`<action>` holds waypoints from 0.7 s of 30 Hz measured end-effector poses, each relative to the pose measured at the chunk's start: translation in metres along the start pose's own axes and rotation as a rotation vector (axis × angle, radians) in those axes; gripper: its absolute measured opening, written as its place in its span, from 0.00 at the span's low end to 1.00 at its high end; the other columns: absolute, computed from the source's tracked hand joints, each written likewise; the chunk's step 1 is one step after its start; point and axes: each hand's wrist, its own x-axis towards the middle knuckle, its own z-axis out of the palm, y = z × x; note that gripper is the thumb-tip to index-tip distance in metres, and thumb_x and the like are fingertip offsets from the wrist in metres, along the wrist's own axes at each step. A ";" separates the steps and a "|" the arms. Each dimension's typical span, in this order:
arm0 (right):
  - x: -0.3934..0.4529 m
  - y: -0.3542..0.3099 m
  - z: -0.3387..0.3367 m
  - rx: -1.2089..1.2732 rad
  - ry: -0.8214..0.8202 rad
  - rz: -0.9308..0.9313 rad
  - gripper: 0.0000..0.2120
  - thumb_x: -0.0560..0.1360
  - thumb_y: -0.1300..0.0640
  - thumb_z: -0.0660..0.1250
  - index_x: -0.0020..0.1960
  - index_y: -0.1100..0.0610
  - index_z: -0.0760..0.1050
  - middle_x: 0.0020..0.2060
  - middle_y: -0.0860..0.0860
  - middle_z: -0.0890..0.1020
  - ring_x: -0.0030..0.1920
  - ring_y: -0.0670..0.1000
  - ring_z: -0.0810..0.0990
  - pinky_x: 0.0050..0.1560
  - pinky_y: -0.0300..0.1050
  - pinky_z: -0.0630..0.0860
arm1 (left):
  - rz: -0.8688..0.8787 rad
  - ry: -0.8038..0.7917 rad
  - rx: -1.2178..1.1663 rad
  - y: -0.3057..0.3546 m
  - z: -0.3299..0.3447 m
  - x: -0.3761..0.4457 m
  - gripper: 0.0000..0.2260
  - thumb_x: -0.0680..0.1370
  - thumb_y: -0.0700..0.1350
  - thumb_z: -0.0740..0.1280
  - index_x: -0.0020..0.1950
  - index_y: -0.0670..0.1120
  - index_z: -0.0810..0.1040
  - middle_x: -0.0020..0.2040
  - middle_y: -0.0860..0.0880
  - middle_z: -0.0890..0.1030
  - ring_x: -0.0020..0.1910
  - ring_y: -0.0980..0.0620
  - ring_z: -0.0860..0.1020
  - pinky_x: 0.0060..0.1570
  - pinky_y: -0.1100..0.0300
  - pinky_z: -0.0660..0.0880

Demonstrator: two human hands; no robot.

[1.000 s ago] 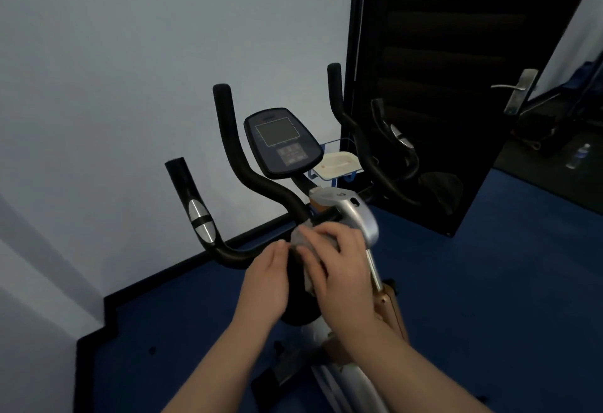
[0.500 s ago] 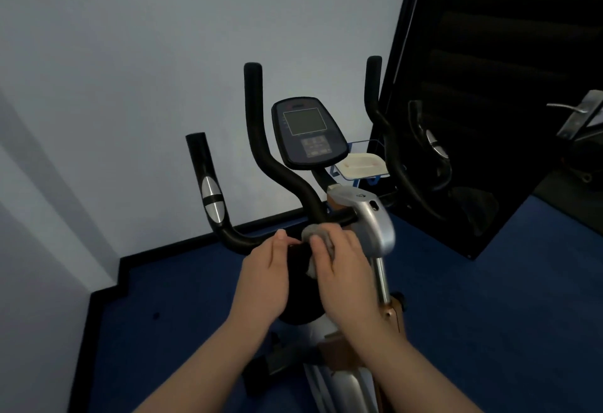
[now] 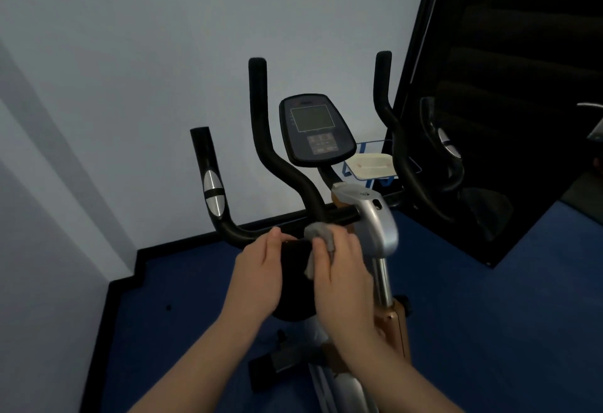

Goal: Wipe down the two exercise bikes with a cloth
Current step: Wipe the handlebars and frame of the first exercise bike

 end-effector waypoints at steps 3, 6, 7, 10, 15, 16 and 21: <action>-0.015 0.006 -0.007 0.075 -0.055 0.022 0.20 0.77 0.38 0.47 0.63 0.44 0.67 0.54 0.43 0.73 0.49 0.40 0.76 0.45 0.36 0.75 | 0.017 0.013 0.021 0.000 0.000 -0.001 0.19 0.84 0.54 0.52 0.45 0.56 0.82 0.40 0.57 0.83 0.40 0.66 0.79 0.35 0.76 0.70; 0.011 0.004 -0.005 -0.029 -0.085 -0.081 0.11 0.81 0.46 0.53 0.58 0.48 0.69 0.50 0.46 0.74 0.46 0.46 0.77 0.46 0.49 0.77 | 0.017 0.009 0.008 0.001 -0.001 -0.001 0.19 0.84 0.54 0.53 0.46 0.56 0.83 0.39 0.59 0.83 0.40 0.65 0.80 0.35 0.76 0.70; 0.015 0.003 -0.002 -0.033 -0.069 -0.094 0.10 0.82 0.47 0.54 0.57 0.48 0.70 0.49 0.47 0.74 0.46 0.47 0.77 0.47 0.51 0.77 | 0.017 0.009 0.013 0.001 -0.001 -0.002 0.19 0.84 0.54 0.53 0.46 0.57 0.83 0.40 0.60 0.83 0.41 0.65 0.80 0.35 0.76 0.70; 0.004 0.008 0.000 0.131 -0.041 -0.025 0.10 0.81 0.46 0.54 0.59 0.44 0.70 0.52 0.44 0.75 0.49 0.42 0.77 0.49 0.47 0.78 | 0.026 0.008 0.068 0.002 0.000 -0.002 0.17 0.83 0.53 0.54 0.47 0.58 0.82 0.41 0.60 0.83 0.42 0.66 0.79 0.37 0.76 0.70; 0.007 0.024 -0.028 0.381 -0.098 0.027 0.06 0.80 0.46 0.57 0.52 0.44 0.72 0.44 0.41 0.80 0.46 0.40 0.79 0.43 0.32 0.74 | 0.034 -0.068 0.152 0.006 -0.010 0.003 0.12 0.81 0.55 0.60 0.45 0.59 0.82 0.42 0.60 0.82 0.43 0.66 0.78 0.38 0.73 0.71; 0.017 0.024 -0.035 0.394 -0.045 0.018 0.07 0.80 0.45 0.57 0.50 0.44 0.72 0.44 0.41 0.80 0.44 0.40 0.79 0.41 0.31 0.73 | 0.057 -0.074 0.164 0.007 -0.015 0.008 0.10 0.81 0.54 0.61 0.45 0.59 0.82 0.42 0.62 0.82 0.43 0.66 0.79 0.39 0.73 0.71; 0.073 0.013 -0.045 0.244 0.026 -0.154 0.08 0.78 0.44 0.58 0.55 0.42 0.71 0.53 0.43 0.73 0.53 0.41 0.74 0.53 0.34 0.70 | 0.237 -0.069 0.232 0.015 -0.038 0.048 0.07 0.81 0.47 0.64 0.49 0.57 0.81 0.44 0.62 0.82 0.46 0.63 0.80 0.45 0.70 0.75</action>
